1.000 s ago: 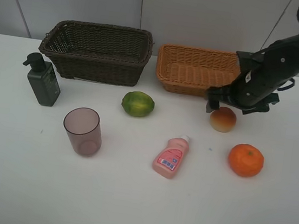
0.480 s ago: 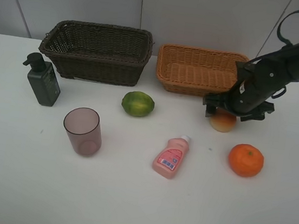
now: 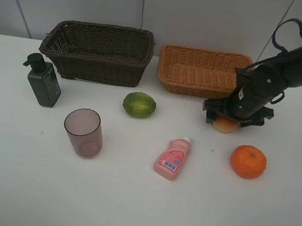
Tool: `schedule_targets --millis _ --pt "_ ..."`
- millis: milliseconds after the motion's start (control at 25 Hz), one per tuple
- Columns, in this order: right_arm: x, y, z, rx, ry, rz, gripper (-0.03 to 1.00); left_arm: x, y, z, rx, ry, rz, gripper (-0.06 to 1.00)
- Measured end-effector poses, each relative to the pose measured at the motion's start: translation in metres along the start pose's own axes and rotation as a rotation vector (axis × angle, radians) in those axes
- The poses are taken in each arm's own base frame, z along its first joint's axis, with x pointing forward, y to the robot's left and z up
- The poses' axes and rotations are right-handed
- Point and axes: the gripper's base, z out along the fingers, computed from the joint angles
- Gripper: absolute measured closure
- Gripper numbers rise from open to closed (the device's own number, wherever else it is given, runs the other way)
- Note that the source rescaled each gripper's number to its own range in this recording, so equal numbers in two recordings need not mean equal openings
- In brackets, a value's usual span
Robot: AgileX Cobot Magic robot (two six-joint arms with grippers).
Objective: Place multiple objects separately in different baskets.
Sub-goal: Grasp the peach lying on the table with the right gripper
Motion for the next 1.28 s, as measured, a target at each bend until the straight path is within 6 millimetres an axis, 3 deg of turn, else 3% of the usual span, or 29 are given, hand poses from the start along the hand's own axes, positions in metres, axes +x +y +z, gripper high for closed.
schedule_targets --millis 80,240,1280 --pt "0.0000 0.0000 0.0000 0.000 0.000 0.000 0.12 0.0000 0.0000 0.0000 0.000 0.000 0.000 -0.01" --pt "0.0001 0.0000 0.0000 0.001 0.001 0.000 0.73 0.0000 0.0000 0.0000 0.000 0.000 0.000 -0.01" --pt "0.0009 -0.0016 -0.0036 0.016 0.017 0.006 0.72 0.0000 0.0000 0.0000 0.000 0.000 0.000 -0.01"
